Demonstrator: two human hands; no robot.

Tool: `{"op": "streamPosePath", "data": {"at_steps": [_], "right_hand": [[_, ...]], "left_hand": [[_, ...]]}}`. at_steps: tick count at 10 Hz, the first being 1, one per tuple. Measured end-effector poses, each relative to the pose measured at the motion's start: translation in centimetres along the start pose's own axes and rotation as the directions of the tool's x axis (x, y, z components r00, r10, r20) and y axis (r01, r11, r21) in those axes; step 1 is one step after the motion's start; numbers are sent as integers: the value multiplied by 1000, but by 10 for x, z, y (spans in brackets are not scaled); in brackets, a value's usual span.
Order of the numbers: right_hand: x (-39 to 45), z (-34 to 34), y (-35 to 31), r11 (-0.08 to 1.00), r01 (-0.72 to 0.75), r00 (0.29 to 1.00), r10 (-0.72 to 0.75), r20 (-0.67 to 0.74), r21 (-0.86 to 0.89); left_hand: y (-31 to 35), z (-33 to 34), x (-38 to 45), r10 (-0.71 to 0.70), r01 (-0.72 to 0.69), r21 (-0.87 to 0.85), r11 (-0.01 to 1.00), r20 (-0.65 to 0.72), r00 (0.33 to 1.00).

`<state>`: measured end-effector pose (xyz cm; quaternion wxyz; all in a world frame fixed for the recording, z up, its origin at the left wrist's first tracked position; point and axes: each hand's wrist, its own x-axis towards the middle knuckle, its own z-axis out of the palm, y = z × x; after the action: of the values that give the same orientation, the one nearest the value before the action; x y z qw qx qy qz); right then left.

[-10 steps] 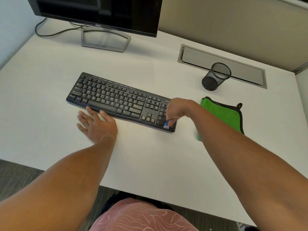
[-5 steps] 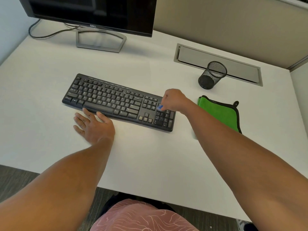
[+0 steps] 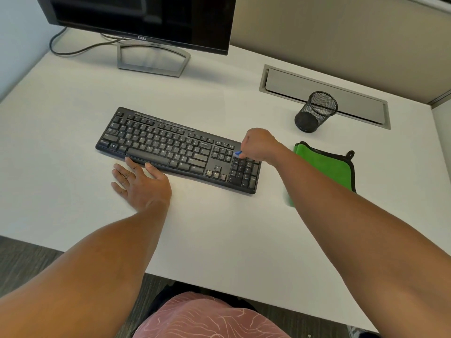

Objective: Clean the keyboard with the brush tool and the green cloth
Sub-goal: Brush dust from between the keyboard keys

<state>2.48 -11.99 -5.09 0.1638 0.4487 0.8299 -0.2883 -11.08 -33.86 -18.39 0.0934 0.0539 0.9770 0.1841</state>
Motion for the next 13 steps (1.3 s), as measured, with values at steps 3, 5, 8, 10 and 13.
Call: {"op": "streamPosePath", "data": {"at_steps": [3, 5, 8, 10, 13], "right_hand": [[-3, -5, -6, 995, 21, 979, 0, 204, -97], [4, 7, -3, 992, 42, 999, -42, 7, -120], [7, -1, -8, 995, 56, 998, -54, 24, -77], [-5, 12, -20, 999, 9, 944, -27, 328, 54], [-6, 19, -32, 957, 210, 913, -118, 390, -201]], "left_hand": [[0, 0, 0, -3, 3, 3, 1000, 6, 1000], [0, 0, -1, 1, -1, 3, 1000, 7, 1000], [0, 1, 0, 1, -2, 16, 1000, 3, 1000], [0, 0, 0, -3, 3, 13, 1000, 4, 1000], [-1, 1, 0, 2, -2, -3, 1000, -2, 1000]]}}
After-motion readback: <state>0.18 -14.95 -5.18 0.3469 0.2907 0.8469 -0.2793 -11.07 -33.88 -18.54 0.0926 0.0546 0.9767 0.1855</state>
